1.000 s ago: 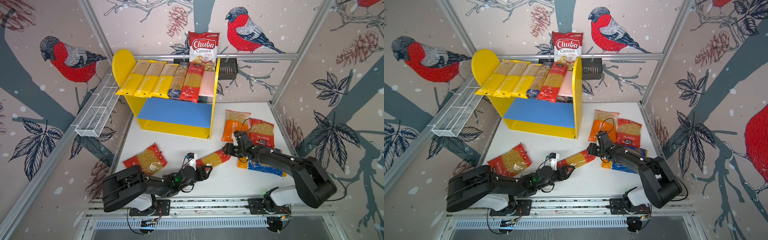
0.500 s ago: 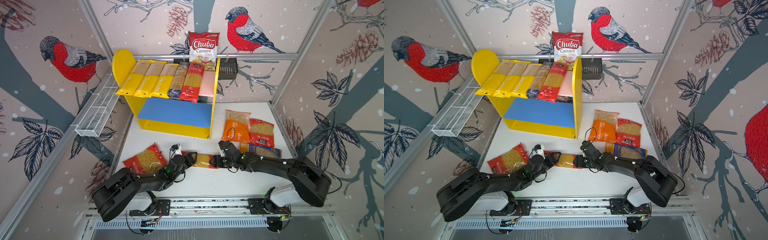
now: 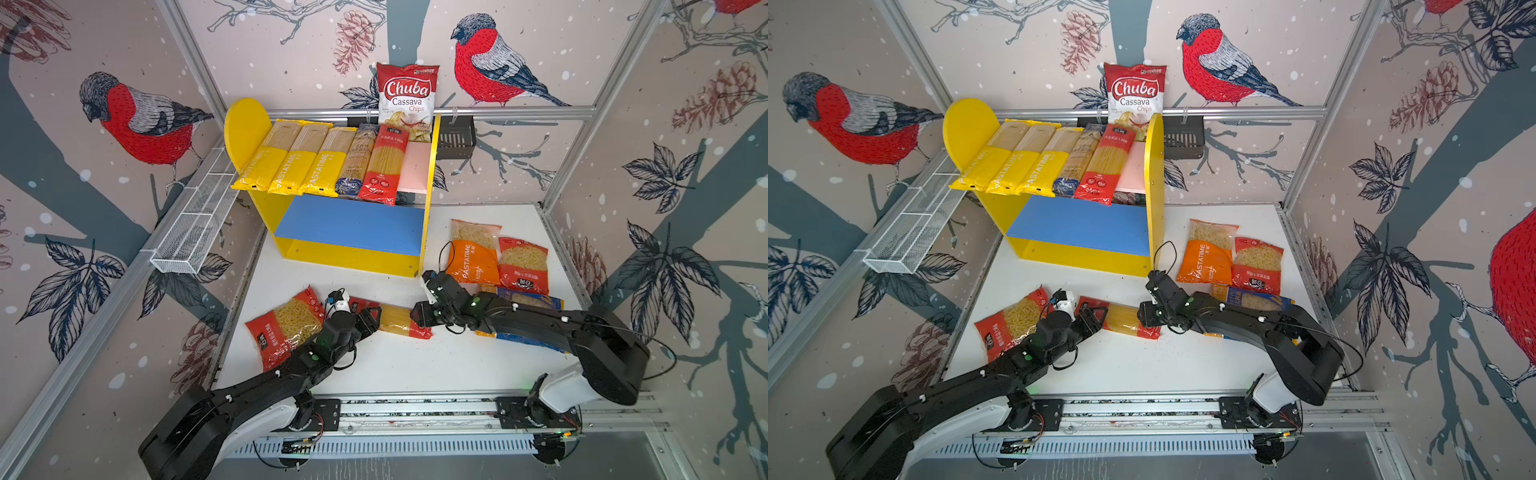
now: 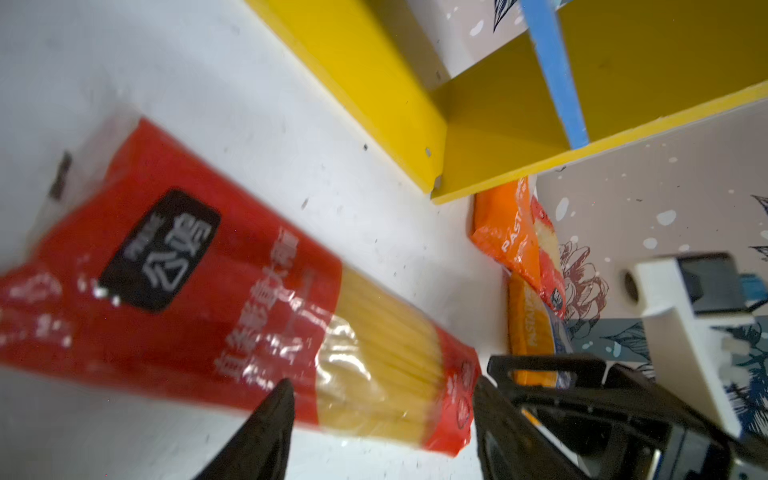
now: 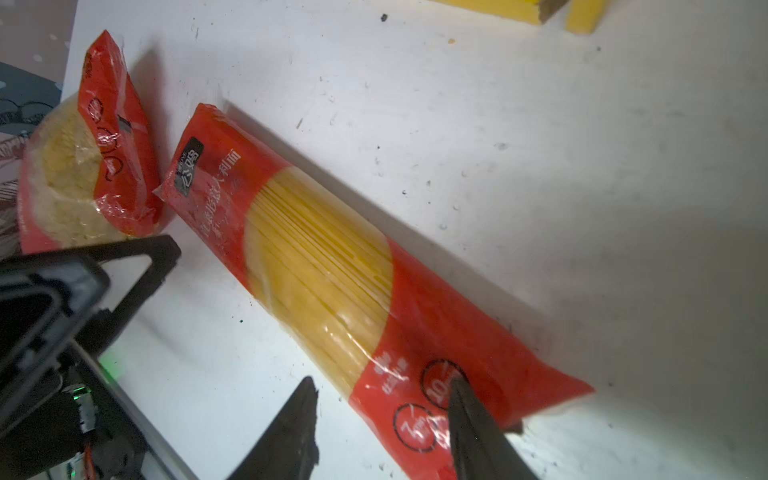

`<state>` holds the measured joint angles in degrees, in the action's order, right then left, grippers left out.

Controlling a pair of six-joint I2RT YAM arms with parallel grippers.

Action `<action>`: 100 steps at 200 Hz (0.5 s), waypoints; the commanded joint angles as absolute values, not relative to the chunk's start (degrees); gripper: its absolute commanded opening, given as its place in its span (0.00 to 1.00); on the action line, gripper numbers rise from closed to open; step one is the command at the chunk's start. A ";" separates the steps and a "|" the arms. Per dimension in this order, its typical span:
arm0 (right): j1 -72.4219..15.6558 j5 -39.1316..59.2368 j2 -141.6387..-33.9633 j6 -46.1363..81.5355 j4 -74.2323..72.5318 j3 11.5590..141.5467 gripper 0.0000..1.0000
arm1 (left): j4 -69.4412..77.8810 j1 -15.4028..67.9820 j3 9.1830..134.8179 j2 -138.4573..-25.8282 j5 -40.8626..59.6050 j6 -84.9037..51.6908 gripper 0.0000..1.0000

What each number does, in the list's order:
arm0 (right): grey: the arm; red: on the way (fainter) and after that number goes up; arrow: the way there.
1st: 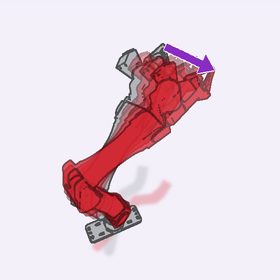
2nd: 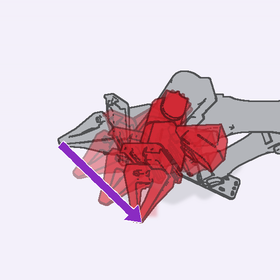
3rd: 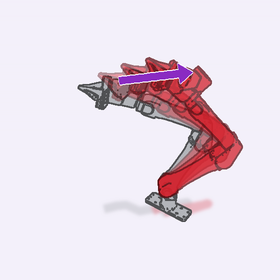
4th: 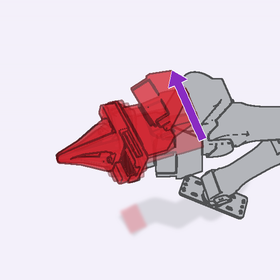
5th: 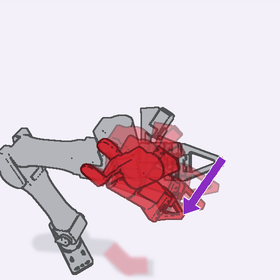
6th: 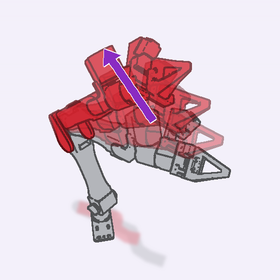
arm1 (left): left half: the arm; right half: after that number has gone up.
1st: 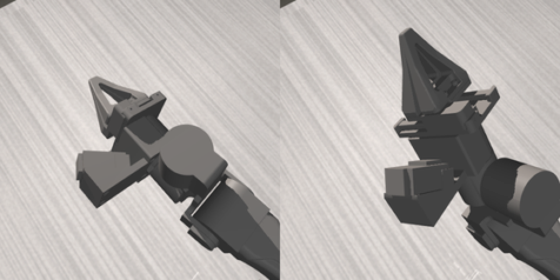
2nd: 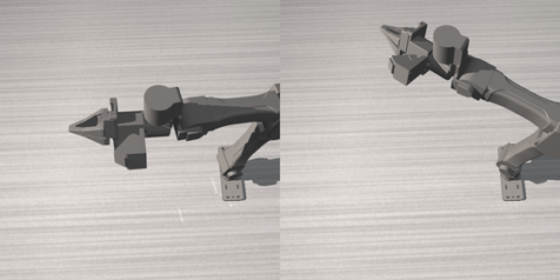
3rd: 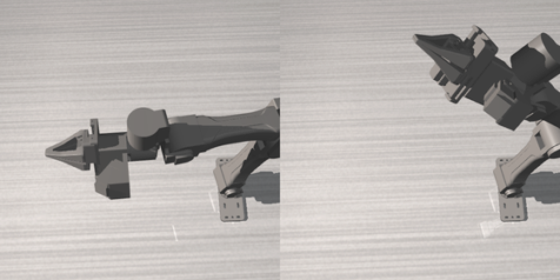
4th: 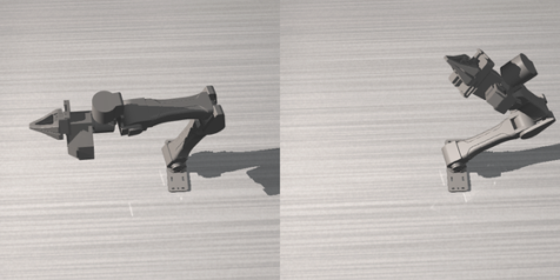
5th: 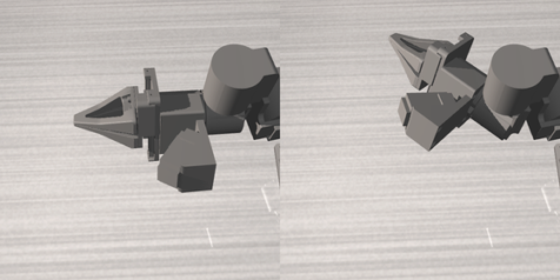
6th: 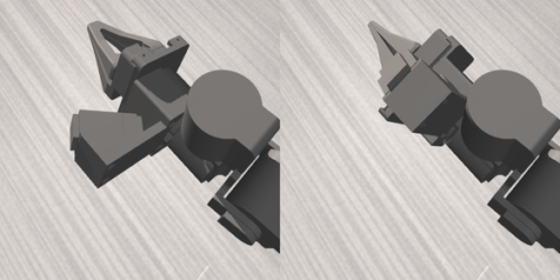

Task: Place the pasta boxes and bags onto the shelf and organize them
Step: 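Drag the red spaghetti pack out of the pile toward the left gripper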

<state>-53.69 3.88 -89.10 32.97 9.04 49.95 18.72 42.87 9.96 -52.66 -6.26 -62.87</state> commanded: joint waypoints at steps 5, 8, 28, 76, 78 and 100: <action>-56.09 -3.23 -93.02 30.50 8.92 52.53 0.50 | 17.09 45.88 8.85 -51.25 -8.37 -66.95 0.67; -56.22 -3.03 -93.72 30.56 8.68 52.65 0.50 | 17.32 46.10 8.57 -51.31 -8.26 -67.22 0.67; -56.81 -1.13 -98.04 31.26 7.51 52.52 0.47 | 19.49 46.41 6.86 -52.01 -7.08 -69.04 0.67; -62.17 2.30 -100.85 32.89 8.19 53.59 0.44 | 16.97 46.43 6.09 -49.40 -9.16 -69.77 0.67; -62.21 2.75 -100.71 32.96 8.18 53.56 0.44 | 16.72 46.41 6.07 -49.15 -9.43 -69.85 0.67; -61.81 6.72 -98.54 32.77 8.18 53.15 0.45 | 14.40 46.41 5.40 -46.01 -11.79 -69.91 0.68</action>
<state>-61.80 -0.69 -99.85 31.79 3.27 53.65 17.19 46.39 5.98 -48.31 -8.29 -69.14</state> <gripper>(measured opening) 0.443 0.676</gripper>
